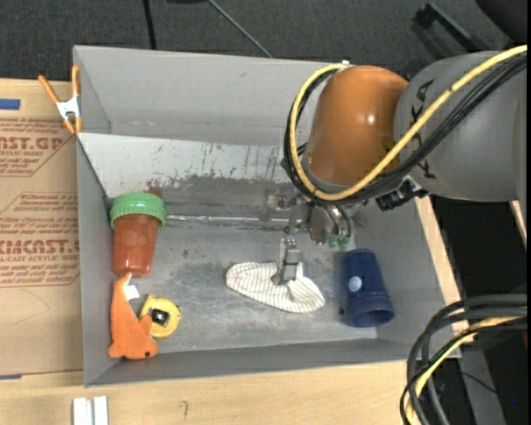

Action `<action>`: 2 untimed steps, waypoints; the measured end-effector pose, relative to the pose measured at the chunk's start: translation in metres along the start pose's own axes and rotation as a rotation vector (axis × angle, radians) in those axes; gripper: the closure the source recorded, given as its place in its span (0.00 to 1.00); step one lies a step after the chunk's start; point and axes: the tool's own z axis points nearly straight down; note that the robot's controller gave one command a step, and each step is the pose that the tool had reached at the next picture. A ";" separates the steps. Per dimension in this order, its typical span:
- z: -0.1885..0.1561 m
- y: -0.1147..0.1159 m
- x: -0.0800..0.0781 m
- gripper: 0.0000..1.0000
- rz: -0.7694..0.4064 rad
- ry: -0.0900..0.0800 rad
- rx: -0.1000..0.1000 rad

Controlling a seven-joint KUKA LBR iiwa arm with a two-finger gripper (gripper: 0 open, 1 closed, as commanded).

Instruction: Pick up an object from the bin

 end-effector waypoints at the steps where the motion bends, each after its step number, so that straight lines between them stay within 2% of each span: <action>1: -0.005 0.000 -0.002 0.00 0.000 -0.008 0.000; 2: 0.036 -0.009 0.011 0.00 0.011 -0.016 -0.001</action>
Offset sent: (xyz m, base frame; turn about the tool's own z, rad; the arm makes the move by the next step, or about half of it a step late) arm -0.0302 -0.0220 -0.0888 0.0254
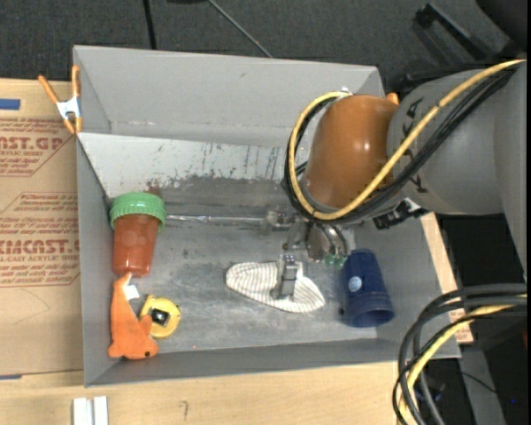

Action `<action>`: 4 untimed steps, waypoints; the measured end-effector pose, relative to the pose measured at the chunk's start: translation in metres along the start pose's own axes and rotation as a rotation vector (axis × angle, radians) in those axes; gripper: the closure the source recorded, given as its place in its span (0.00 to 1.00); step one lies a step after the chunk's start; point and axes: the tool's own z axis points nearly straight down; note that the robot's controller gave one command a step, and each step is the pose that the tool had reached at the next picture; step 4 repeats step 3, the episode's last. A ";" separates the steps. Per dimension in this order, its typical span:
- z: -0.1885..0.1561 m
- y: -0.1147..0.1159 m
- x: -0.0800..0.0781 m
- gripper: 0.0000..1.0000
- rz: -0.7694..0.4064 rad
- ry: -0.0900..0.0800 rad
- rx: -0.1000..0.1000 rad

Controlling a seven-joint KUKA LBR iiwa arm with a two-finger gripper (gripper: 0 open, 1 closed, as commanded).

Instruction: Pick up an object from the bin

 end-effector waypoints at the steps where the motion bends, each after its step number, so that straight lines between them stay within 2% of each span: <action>1: 0.079 -0.008 -0.005 1.00 0.058 0.009 0.001; 2: 0.079 -0.008 -0.005 1.00 0.058 0.009 0.001; 3: -0.070 0.000 -0.035 1.00 0.061 0.004 0.001; 4: -0.070 0.000 -0.035 1.00 0.061 0.004 0.001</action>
Offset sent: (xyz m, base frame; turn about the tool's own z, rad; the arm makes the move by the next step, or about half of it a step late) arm 0.0000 0.0000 0.0000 0.0000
